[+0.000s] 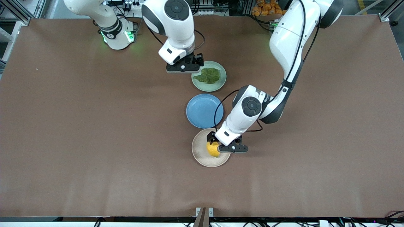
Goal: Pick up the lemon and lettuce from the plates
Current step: 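Lower the left gripper onto the lemon while the right gripper lowers to lettuce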
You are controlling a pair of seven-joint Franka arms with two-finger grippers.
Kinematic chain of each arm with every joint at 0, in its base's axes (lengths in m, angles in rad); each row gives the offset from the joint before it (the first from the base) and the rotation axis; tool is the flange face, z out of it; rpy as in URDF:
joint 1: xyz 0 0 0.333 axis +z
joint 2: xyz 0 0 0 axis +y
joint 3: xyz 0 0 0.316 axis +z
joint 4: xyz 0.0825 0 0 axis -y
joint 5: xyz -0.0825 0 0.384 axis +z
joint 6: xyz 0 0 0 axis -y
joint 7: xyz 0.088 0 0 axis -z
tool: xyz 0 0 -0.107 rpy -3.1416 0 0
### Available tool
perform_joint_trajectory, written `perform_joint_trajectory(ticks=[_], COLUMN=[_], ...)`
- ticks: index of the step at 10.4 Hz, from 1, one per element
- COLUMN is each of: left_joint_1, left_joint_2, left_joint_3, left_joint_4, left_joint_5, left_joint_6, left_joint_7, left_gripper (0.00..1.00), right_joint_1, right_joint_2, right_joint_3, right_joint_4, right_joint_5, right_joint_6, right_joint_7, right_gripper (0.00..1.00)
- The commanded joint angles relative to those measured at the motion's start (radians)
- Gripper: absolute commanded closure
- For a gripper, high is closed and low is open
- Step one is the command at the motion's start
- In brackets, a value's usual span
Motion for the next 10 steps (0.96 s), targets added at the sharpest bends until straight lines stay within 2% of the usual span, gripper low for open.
perform_joint_trajectory(ticks=[1,5,10], left_joint_1=[-0.018,-0.038,-0.046], left_joint_2=[0.049,0.087,0.132], left_joint_3=[0.014,0.016,0.022], left_joint_4=[0.053,0.084,0.084], left_joint_5=[-0.021,-0.019,-0.018], left_joint_6=[0.025,0.065,0.125], left_joint_7=[-0.04,-0.089,-0.089], left_gripper=[0.0,0.0,0.0], right_joint_1=[0.053,0.102,0.149], right_joint_2=[0.075,0.174,0.203], right_joint_3=[-0.009,-0.011,-0.011], right_joint_4=[0.009,-0.008,-0.14], right_joint_5=[-0.009,-0.016,-0.016], right_joint_6=[0.08,0.183,0.392], right_joint_7=[0.105,0.177,0.234], right_gripper=[0.0,0.0,0.0])
